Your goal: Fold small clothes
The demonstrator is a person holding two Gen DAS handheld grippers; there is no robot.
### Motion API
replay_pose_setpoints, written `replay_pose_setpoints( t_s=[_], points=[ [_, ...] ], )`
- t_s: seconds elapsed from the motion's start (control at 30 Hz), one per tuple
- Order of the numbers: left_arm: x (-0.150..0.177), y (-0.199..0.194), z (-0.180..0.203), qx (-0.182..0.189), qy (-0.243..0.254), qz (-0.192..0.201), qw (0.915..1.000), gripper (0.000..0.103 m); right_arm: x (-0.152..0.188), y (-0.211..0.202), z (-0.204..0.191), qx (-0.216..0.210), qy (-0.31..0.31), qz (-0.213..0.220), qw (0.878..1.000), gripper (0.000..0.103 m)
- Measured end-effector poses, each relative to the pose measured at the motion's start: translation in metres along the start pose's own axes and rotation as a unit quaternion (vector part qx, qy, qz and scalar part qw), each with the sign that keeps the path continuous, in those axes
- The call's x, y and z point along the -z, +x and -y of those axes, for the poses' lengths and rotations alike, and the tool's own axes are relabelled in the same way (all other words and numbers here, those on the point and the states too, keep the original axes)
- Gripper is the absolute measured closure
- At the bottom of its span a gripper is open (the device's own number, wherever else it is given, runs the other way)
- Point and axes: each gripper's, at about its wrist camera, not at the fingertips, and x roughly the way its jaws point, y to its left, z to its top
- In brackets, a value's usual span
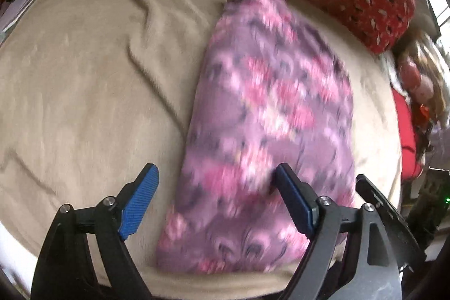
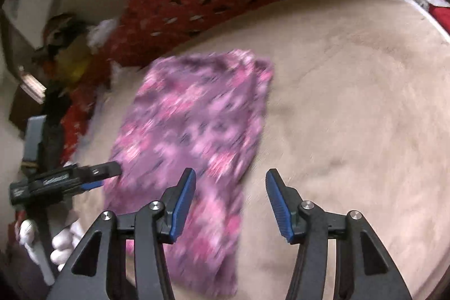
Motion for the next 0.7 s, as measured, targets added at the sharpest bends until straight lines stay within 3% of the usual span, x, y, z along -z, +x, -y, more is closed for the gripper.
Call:
replay_pose_setpoints(
  t_s=[0.07, 0.13, 0.3, 0.37, 0.47, 0.57, 0.67, 0.7],
  points=[
    [0.011, 0.01, -0.002, -0.004, 0.0, -0.022, 0.9998, 0.017, 0.02, 0.013, 0.002, -0.031, 0.007, -0.038, 0.999, 0.051],
    [0.022, 0.011, -0.004, -0.003, -0.009, -0.034, 0.9994, 0.017, 0.029, 0.02, -0.005, -0.041, -0.011, -0.057, 0.998, 0.078],
    [0.038, -0.011, -0.004, 0.005, -0.011, -0.011, 0.9999, 0.017, 0.017, -0.016, -0.028, -0.023, -0.083, 0.001, 0.996, 0.095],
    [0.046, -0.009, -0.006, -0.001, -0.013, -0.013, 0.9998, 0.017, 0.013, -0.015, -0.027, -0.008, -0.094, -0.003, 0.996, 0.095],
    [0.052, 0.008, -0.008, -0.034, -0.004, -0.031, 0.999, 0.017, 0.028, 0.016, -0.015, 0.042, -0.098, -0.07, 0.992, 0.094],
    [0.059, -0.003, -0.008, -0.038, 0.003, -0.013, 0.9992, 0.017, 0.025, 0.003, -0.015, 0.04, -0.066, -0.045, 0.996, 0.08],
    [0.066, -0.011, -0.005, -0.047, 0.012, 0.0, 0.9988, 0.017, 0.025, -0.02, -0.029, 0.041, -0.087, 0.006, 0.995, 0.078],
    [0.068, -0.01, -0.004, -0.054, 0.013, 0.001, 0.9985, 0.017, 0.026, -0.022, -0.031, 0.045, -0.095, 0.011, 0.994, 0.07]
  ],
)
